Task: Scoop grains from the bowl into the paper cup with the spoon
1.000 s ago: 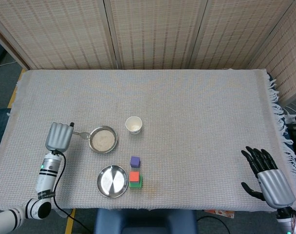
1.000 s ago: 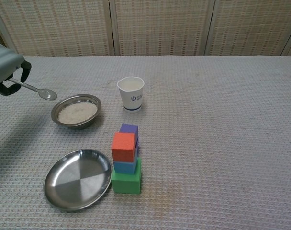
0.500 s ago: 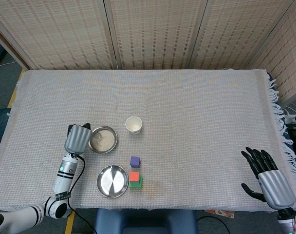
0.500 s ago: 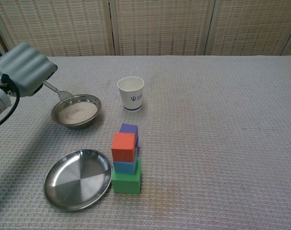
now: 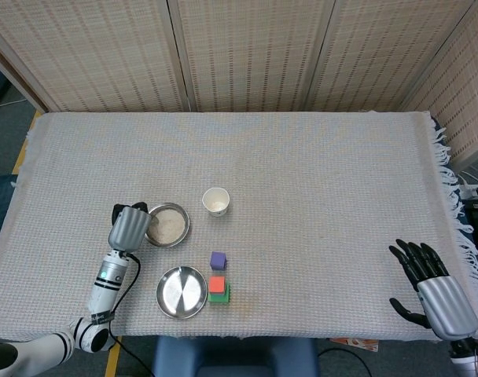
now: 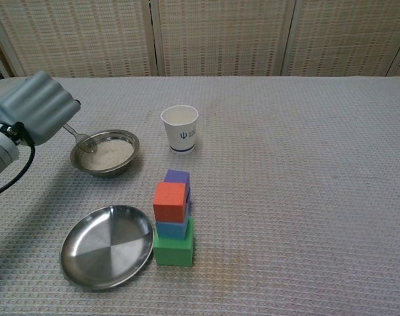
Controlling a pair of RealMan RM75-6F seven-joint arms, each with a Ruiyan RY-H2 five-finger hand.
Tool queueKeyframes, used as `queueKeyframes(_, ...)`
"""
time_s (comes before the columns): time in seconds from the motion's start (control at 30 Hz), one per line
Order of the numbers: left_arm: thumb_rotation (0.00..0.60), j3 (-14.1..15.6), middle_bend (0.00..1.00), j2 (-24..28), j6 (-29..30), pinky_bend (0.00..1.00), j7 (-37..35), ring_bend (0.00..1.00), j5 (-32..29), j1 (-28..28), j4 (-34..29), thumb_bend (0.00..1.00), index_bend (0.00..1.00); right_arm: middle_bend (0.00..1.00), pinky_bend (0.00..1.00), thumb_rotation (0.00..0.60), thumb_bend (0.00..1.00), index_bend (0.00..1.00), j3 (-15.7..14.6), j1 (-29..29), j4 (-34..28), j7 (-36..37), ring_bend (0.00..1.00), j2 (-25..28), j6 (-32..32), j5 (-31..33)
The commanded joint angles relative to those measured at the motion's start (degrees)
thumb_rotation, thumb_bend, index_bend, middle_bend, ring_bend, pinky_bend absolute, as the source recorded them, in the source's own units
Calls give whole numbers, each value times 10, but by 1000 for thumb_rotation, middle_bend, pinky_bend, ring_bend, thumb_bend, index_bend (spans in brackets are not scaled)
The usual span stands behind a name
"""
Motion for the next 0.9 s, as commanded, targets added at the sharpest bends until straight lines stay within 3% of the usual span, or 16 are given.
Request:
queueKeyframes(0.03,600,9,1000,-8,3,1000,-2,1000,14,1,17,415,764,0,0,600,152,0,0,0,0,1,0,0,0,-1)
queueKeyframes(0.37,600,27,1000,-33,12,1000,-16,1000,54,3,69,414,766,0,0,600,152,0,0,0,-1,2,0,3,0,2)
queueKeyframes(0.9,600,14,1000,-21,-12,1000,-58,1000,46,11,31,416,770,0,0,600,152,0,0,-2,0,4,0,3,3,-1)
